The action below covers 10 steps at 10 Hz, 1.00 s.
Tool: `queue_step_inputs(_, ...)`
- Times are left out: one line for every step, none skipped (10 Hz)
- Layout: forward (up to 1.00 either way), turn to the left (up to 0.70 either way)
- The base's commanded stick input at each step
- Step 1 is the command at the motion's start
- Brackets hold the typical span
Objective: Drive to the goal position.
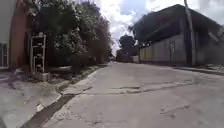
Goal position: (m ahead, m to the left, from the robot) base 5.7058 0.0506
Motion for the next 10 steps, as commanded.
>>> queue_step_inputs(1.0,0.0)
queue_step_inputs(1.0,-0.03)
queue_step_inputs(1.0,-0.34)
queue_step_inputs(1.0,-0.4)
queue_step_inputs(1.0,-0.4)
queue_step_inputs(1.0,-0.4)
queue_step_inputs(1.0,-0.29)
queue_step_inputs(1.0,-0.07)
queue_step_inputs(1.0,0.0)
queue_step_inputs(1.0,0.0)
